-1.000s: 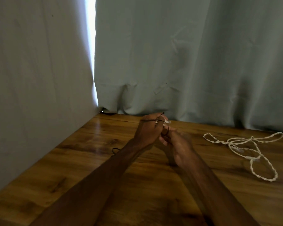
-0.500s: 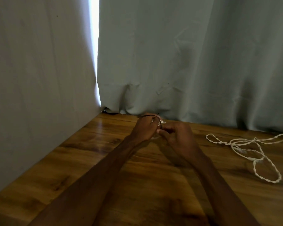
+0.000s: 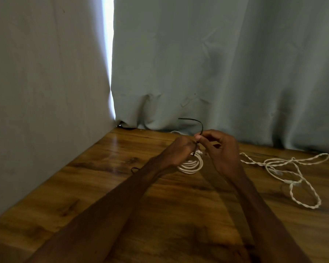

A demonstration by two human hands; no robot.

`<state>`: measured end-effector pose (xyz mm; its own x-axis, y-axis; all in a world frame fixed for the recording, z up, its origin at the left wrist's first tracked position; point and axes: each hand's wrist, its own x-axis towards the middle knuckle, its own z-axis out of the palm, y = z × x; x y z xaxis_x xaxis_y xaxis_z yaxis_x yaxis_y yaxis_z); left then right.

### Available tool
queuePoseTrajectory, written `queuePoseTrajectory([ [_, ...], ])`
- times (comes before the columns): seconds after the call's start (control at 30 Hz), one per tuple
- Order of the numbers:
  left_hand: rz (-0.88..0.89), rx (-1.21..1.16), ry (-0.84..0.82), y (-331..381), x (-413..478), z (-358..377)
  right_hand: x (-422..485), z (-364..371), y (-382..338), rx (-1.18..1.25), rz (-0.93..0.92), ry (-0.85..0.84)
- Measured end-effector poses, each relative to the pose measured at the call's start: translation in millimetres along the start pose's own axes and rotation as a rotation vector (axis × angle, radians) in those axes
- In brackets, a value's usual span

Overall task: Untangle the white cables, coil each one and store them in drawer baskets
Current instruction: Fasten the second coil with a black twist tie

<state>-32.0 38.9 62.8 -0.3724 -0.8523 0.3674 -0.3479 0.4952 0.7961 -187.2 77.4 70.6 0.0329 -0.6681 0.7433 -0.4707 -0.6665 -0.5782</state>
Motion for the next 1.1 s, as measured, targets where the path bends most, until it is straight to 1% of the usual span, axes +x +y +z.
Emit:
queuePoseTrajectory([
  [0.1,-0.034,-0.041,0.010,5.6,-3.7,4.1,-0.8,1.9,6.3,0.031,0.051,0.076],
  [0.23,0.002,-0.022,0.043,6.3,-6.8,11.6,-2.8,1.4,6.8,-0.020,0.089,0.110],
  [0.37,0.070,0.091,0.087,8.7,-8.7,18.2,-2.4,2.4,10.1,-0.123,0.047,0.081],
  [0.47,0.127,0.210,0.168,7.9,-12.0,19.1,-2.5,4.7,11.3,-0.149,0.048,0.060],
  [0.5,0.192,0.314,0.208,4.7,-12.0,20.1,-2.3,5.6,11.6,-0.151,0.046,0.058],
  [0.53,0.297,0.442,0.263,1.8,-12.4,21.3,-2.0,6.2,11.2,-0.150,0.048,0.057],
  [0.57,0.398,0.515,0.343,-1.3,-12.5,22.0,-1.7,6.5,11.3,-0.149,0.052,0.055],
  [0.6,0.464,0.557,0.387,-4.3,-12.6,22.2,-1.5,6.4,11.1,-0.151,0.054,0.053],
  [0.7,0.713,0.767,0.419,-19.7,-8.5,26.5,-2.6,5.8,8.3,-0.181,0.062,0.051],
  [0.73,0.767,0.821,0.446,-21.4,-7.4,26.1,-3.0,5.7,8.1,-0.190,0.072,0.053],
  [0.77,0.783,0.848,0.446,-24.5,-6.3,26.3,-3.0,5.8,7.9,-0.194,0.086,0.055],
  [0.8,0.813,0.882,0.479,-23.8,-6.3,25.9,-2.5,5.5,7.6,-0.191,0.107,0.050],
  [0.9,0.827,0.948,0.504,-21.2,-6.4,26.3,-1.8,2.1,4.2,-0.147,0.199,0.030],
  [0.97,0.834,0.957,0.506,-21.4,-7.4,26.6,-3.4,-2.2,0.7,-0.009,0.339,0.014],
  [1.03,0.848,0.925,0.563,-22.5,-8.1,29.1,-3.4,-6.9,-1.8,0.122,0.518,0.005],
  [1.1,0.873,0.967,0.608,-24.6,-7.2,32.1,-1.4,-9.3,-2.4,0.119,0.657,-0.018],
])
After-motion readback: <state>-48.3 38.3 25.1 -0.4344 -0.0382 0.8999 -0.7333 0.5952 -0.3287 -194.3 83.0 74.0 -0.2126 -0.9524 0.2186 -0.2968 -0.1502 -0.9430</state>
